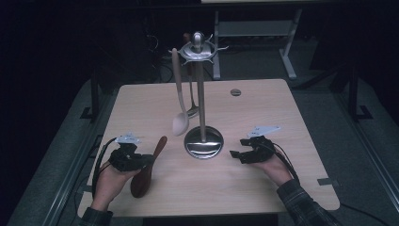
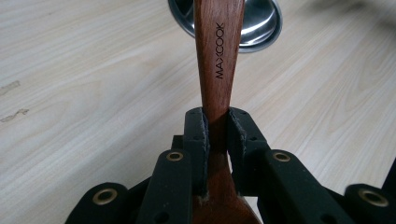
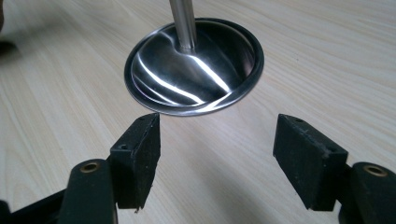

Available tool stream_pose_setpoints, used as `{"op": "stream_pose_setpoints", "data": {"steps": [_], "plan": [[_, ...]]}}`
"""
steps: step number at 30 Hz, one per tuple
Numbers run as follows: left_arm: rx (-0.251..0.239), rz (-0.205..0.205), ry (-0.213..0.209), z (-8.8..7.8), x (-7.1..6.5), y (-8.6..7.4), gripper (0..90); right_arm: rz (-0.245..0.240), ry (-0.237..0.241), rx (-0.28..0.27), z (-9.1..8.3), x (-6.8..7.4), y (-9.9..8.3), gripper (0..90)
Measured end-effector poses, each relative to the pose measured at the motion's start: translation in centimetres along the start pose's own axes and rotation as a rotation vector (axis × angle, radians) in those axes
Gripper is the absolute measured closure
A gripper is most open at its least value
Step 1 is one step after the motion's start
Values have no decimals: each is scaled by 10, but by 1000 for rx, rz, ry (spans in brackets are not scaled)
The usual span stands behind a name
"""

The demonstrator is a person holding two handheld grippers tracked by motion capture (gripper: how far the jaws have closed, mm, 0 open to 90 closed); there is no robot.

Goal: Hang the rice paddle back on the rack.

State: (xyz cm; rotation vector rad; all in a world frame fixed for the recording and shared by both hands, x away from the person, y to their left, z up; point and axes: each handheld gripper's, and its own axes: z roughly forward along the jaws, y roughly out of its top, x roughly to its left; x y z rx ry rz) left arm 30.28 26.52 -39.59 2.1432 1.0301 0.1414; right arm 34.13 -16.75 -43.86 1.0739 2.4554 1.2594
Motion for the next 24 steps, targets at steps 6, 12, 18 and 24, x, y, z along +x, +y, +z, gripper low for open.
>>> {"op": "stream_pose_setpoints", "data": {"steps": [6, 12, 18, 24], "plan": [[-120, 47, -23, -8, -14, 13, 784, -21, 23, -37, -1, 7, 7, 315], [-181, 108, -39, -3, -27, 22, 784, -39, 42, -56, -1, 18, 14, 318], [-220, 154, -44, -4, -34, 28, 784, -67, 65, -90, 0, 30, 26, 319], [-232, 170, -58, 2, -42, 34, 784, -125, 123, -157, -1, 57, 51, 332]]}}
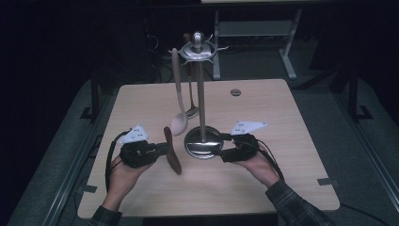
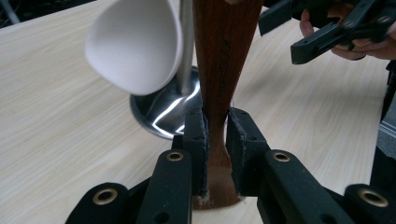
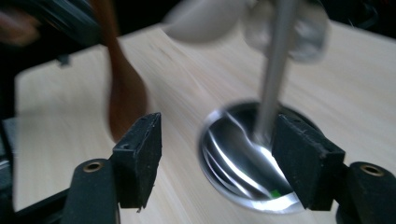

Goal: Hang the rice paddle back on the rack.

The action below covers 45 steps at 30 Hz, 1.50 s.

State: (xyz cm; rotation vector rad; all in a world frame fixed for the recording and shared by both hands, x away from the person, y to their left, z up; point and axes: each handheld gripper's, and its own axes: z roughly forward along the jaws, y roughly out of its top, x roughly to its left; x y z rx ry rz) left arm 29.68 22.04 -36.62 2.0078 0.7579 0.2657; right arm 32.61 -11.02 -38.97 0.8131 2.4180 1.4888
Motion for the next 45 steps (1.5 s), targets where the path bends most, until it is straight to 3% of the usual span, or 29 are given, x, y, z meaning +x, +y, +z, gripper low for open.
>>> {"op": "stream_pose_setpoints", "data": {"steps": [8, 15, 19, 27, 35, 44, 45], "plan": [[-1, 42, -24, 15, -16, 14, 783, -51, 93, -82, 7, 30, 35, 403], [0, 68, -36, 26, -26, 22, 783, -55, 128, -116, 19, 42, 48, 484], [-9, 72, -35, 27, -28, 24, 784, -28, 125, -127, 23, 41, 47, 559], [-22, 76, -29, 28, -29, 27, 783, -24, 121, -139, 26, 42, 48, 717], [-14, 74, -38, 28, -29, 27, 778, -38, 93, -154, 23, 40, 48, 752], [57, 66, -44, 24, -19, 19, 553, -39, 87, -140, 22, 33, 46, 760], [57, 47, -45, 25, -19, 16, 530, -39, 88, -143, 21, 33, 47, 760]]}}
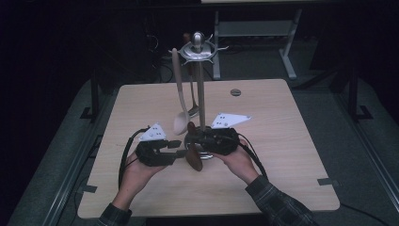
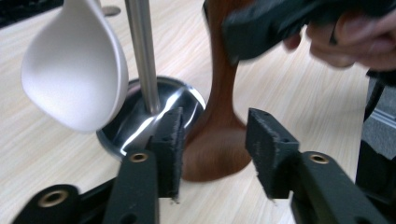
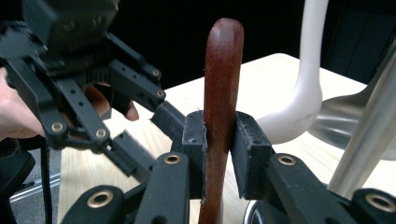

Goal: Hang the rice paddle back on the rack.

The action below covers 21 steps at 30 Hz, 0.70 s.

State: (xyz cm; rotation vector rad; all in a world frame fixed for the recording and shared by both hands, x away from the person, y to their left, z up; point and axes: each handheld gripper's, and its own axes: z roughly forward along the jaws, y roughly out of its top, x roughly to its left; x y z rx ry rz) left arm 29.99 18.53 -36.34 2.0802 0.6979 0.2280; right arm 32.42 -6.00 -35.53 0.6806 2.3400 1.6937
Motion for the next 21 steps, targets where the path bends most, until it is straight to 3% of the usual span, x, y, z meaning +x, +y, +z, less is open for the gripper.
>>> {"op": "stream_pose_setpoints", "data": {"steps": [12, 21], "plan": [[89, -37, 15, -3, 14, -39, 382, -3, 9, -19, -6, -2, 21, 763], [120, -56, 24, -4, 21, -62, 281, -53, 5, -48, -10, -2, 53, 763]]}}
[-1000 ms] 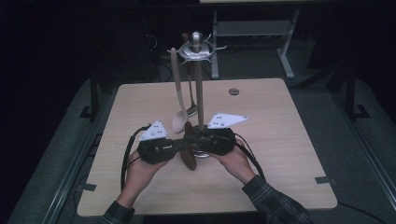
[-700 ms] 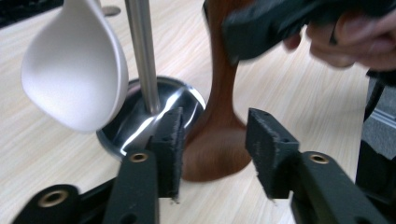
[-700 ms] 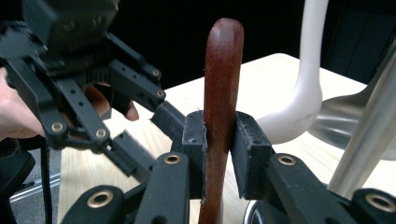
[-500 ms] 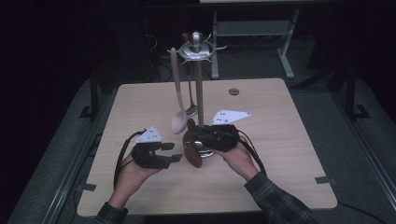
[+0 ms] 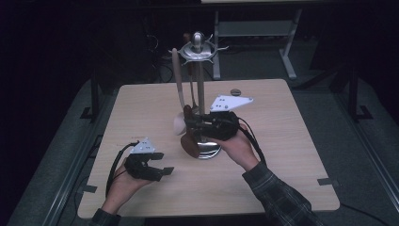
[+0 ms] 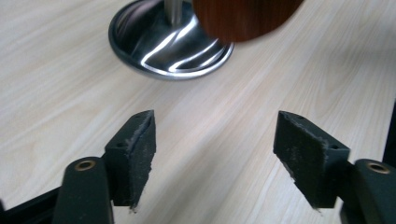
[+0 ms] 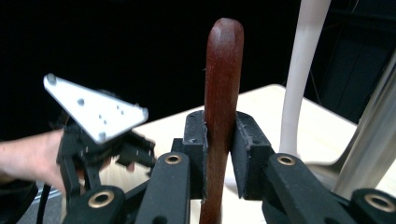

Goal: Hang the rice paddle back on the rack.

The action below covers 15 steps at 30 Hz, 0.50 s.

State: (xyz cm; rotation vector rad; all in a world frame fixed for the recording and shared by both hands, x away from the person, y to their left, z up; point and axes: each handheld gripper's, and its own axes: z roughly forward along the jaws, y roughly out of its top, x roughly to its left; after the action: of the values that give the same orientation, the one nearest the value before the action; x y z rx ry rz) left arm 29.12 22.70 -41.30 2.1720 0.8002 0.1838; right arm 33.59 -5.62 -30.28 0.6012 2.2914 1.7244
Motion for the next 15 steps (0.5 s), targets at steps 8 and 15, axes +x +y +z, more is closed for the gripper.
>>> {"op": "stream_pose_setpoints", "data": {"steps": [8, 15], "plan": [[13, -26, -1, 0, 6, -11, 260, -21, -4, -27, -3, 2, 33, 767], [17, -38, -2, 0, 8, -12, 259, -40, -14, -47, -9, 3, 62, 768]]}}
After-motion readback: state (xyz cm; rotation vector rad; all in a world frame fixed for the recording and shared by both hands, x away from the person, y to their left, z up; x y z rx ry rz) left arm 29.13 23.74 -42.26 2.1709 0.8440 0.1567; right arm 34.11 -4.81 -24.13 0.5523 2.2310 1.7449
